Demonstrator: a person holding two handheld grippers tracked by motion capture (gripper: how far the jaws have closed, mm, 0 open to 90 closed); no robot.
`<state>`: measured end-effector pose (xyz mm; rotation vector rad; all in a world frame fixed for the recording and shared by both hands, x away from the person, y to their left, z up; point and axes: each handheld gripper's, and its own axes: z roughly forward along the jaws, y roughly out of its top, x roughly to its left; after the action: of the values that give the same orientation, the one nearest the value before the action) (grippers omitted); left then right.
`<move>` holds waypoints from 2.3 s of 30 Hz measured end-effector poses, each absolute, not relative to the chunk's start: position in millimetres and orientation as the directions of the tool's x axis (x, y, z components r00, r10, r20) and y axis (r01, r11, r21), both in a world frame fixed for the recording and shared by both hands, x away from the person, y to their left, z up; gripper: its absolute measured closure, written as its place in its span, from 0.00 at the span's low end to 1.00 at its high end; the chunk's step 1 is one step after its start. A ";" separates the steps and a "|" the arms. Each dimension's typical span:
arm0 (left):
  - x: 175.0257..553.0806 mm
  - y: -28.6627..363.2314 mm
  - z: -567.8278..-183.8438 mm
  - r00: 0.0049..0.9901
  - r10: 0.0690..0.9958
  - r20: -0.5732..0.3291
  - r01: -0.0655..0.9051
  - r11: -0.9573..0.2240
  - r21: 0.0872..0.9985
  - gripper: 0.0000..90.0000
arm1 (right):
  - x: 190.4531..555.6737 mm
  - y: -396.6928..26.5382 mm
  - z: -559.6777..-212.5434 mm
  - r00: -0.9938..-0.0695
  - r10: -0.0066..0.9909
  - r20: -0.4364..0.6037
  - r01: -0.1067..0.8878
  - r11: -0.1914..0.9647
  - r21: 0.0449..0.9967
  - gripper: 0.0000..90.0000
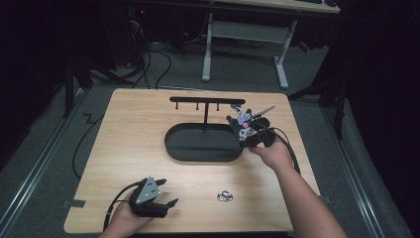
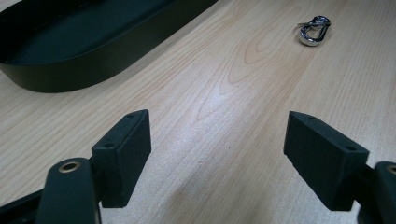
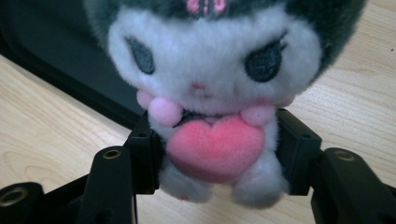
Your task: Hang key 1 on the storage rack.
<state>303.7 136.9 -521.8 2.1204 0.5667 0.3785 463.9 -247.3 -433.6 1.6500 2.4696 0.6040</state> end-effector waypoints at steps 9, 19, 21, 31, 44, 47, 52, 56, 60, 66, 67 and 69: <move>302.8 135.9 -521.4 0.853 0.519 0.049 0.255 -0.498 0.829 0.26 | 463.8 -244.9 -432.4 -0.396 0.912 0.111 0.858 0.325 0.397 0.36; 303.3 135.9 -521.2 0.851 0.523 0.047 0.255 -0.490 0.834 0.26 | 435.1 -245.3 -427.5 -0.464 0.883 0.072 0.808 0.388 0.442 0.47; 303.3 135.9 -521.3 0.851 0.523 0.048 0.255 -0.490 0.833 0.26 | 430.4 -244.7 -428.8 -0.479 0.876 0.052 0.796 0.408 0.448 0.49; 303.9 134.9 -522.0 0.848 0.528 0.042 0.264 -0.490 0.831 0.26 | 372.6 -269.4 -463.1 -0.442 0.894 0.079 0.750 0.320 0.579 0.56; 304.5 134.1 -522.3 0.841 0.540 0.026 0.281 -0.479 0.831 0.26 | 305.7 -277.7 -511.9 -0.442 0.891 0.105 0.677 0.254 0.691 0.52; 305.7 134.4 -521.5 0.838 0.546 0.009 0.293 -0.464 0.836 0.26 | 291.9 -277.2 -513.3 -0.468 0.877 0.107 0.661 0.266 0.702 0.50; 305.2 133.2 -521.1 0.838 0.545 0.018 0.285 -0.466 0.838 0.26 | 286.9 -276.5 -511.1 -0.472 0.868 0.154 0.656 0.228 0.720 0.54; 306.1 132.4 -522.7 0.840 0.543 0.017 0.289 -0.473 0.832 0.26 | 283.7 -255.8 -508.5 -0.556 0.813 0.175 0.623 0.269 0.734 0.58; 306.5 131.8 -523.8 0.843 0.538 0.021 0.286 -0.481 0.829 0.26 | 281.8 -235.5 -511.1 -0.610 0.771 0.179 0.609 0.312 0.729 0.59; 302.7 129.0 -524.9 0.830 0.556 -0.037 0.321 -0.422 0.848 0.26 | 282.6 -204.9 -520.9 -0.650 0.755 0.091 0.582 0.416 0.699 0.59; 305.6 133.1 -522.7 0.845 0.535 0.021 0.284 -0.481 0.829 0.26 | 283.8 -203.3 -522.2 -0.650 0.756 0.077 0.581 0.429 0.692 0.60; 305.9 133.5 -522.9 0.845 0.535 0.021 0.284 -0.481 0.829 0.26 | 284.5 -203.3 -524.0 -0.643 0.764 0.053 0.577 0.438 0.689 0.64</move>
<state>305.9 133.5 -522.9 2.1009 0.5969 0.3455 284.5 -203.3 -524.0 1.1610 2.4255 1.0063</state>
